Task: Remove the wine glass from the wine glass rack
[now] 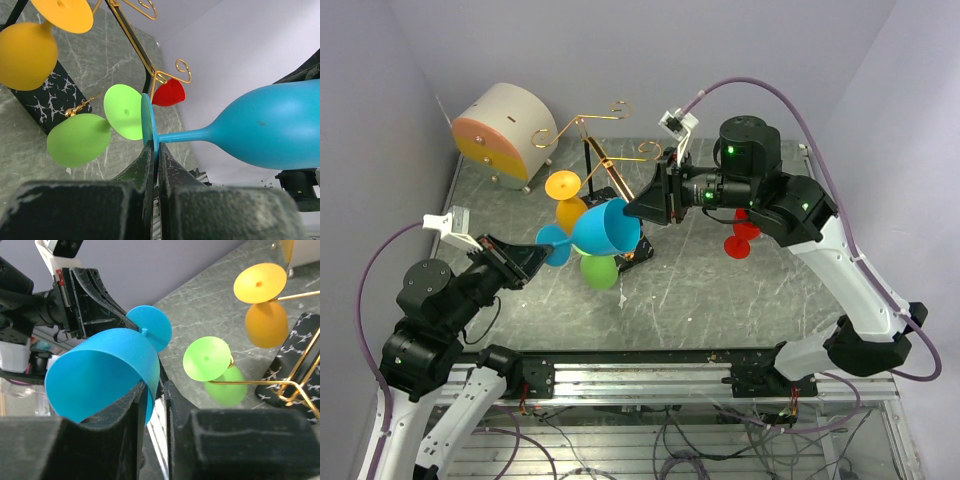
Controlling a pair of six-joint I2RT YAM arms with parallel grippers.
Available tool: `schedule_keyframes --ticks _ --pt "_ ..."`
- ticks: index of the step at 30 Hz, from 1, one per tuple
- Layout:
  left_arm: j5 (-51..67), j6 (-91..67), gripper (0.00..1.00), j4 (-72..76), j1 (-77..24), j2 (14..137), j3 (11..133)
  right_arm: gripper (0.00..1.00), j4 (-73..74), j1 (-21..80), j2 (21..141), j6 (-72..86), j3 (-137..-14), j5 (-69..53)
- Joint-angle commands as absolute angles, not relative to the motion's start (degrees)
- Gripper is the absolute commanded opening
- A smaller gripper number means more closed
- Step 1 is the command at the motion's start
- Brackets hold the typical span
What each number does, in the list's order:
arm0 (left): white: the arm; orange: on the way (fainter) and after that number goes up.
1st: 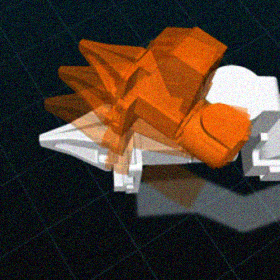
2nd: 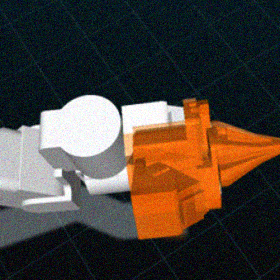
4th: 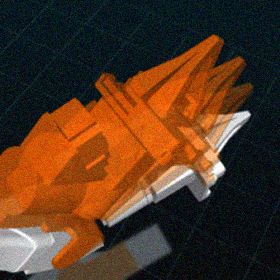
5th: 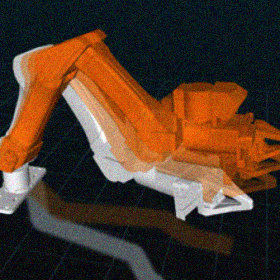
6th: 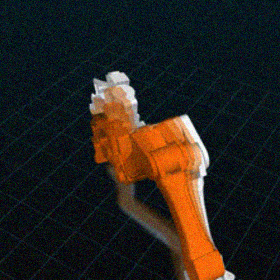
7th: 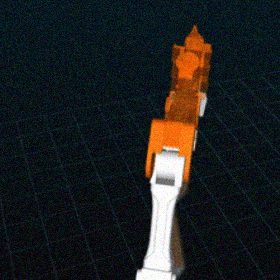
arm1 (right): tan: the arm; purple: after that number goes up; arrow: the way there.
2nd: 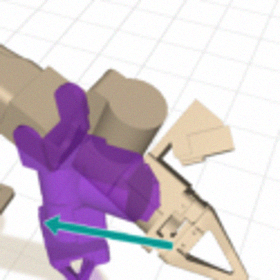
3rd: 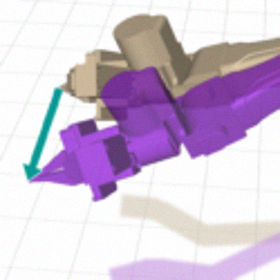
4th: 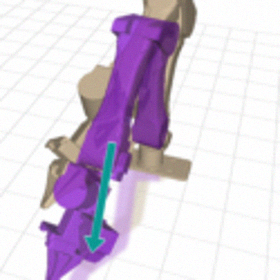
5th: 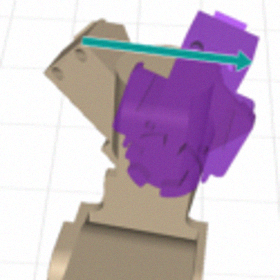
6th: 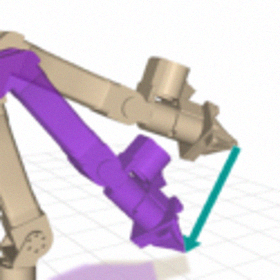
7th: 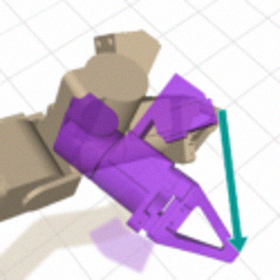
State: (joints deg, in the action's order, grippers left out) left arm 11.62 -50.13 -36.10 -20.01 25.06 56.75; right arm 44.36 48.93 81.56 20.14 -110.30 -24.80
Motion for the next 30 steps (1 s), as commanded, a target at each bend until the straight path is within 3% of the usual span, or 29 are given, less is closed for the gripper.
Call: schedule_keyframes --ticks 1,3,8,13,17,24,30 --pt "13.07 -49.83 0.07 -32.87 -19.78 25.66 58.74 0.12 43.32 49.12 82.80 20.65 -109.26 -26.01" --pt "12.98 -49.76 0.07 -32.71 -19.78 25.80 58.90 0.00 43.16 49.13 82.99 20.92 -109.45 -25.64" --pt "12.96 -49.28 0.10 -32.57 -19.78 26.77 59.33 0.00 42.98 49.06 82.55 21.26 -110.50 -22.06" --pt "10.14 -48.51 0.45 -34.94 -19.78 28.10 60.76 0.00 44.07 49.04 81.86 20.68 -112.40 -16.06" --pt "5.90 -47.01 0.55 -39.15 -19.78 29.34 62.80 0.00 44.68 48.96 80.89 20.24 -114.66 -8.18" --pt "-2.06 -41.31 0.54 -43.06 -19.78 28.74 63.84 0.00 46.89 48.41 81.26 16.79 -122.23 12.57" --pt "-8.16 -36.16 0.50 -42.44 -19.78 26.33 61.01 0.00 41.79 44.64 83.48 10.84 -123.64 39.52"
